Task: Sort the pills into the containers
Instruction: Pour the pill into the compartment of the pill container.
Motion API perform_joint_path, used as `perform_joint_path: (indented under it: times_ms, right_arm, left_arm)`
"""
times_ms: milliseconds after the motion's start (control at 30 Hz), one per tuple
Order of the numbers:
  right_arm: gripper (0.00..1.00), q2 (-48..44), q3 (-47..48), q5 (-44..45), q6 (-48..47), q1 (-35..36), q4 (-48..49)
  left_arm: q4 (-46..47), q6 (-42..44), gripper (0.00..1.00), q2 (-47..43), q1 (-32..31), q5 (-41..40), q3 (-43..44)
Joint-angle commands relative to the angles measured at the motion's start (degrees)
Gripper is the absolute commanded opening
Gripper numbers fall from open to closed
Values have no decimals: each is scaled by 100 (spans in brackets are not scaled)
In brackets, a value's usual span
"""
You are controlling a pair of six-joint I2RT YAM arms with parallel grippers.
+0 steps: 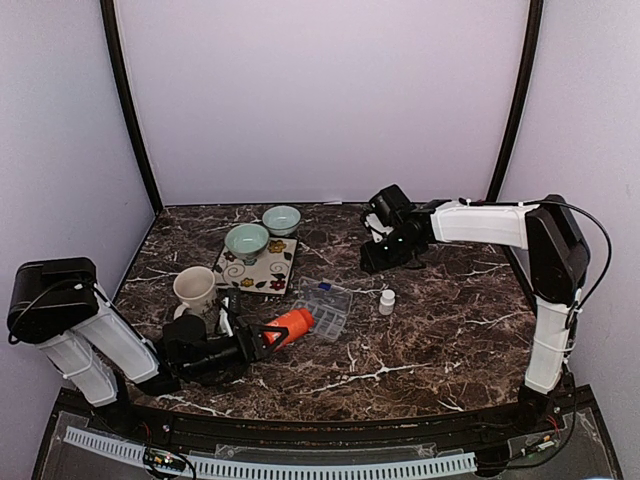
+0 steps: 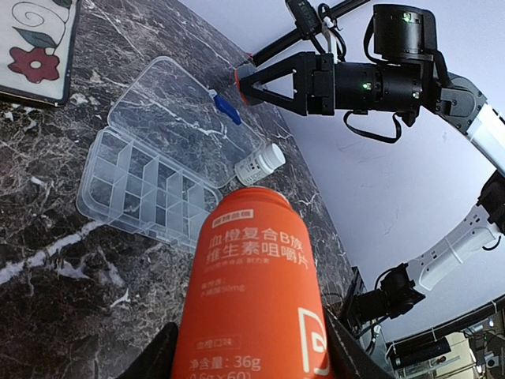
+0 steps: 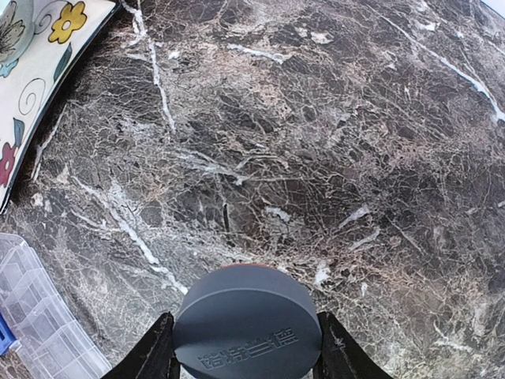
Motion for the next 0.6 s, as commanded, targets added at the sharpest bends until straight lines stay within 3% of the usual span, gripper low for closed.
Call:
perform_joint_path:
  times_ms: [0,567]
  right_arm:
    - [31,-217,-82,47,81,-24,202]
    - [31,-238,-118,21,102,-38,213]
  left_arm:
    - [391,-46,3,130,-35,-176,154]
    - [209,-69,2,263,-33,-315,255]
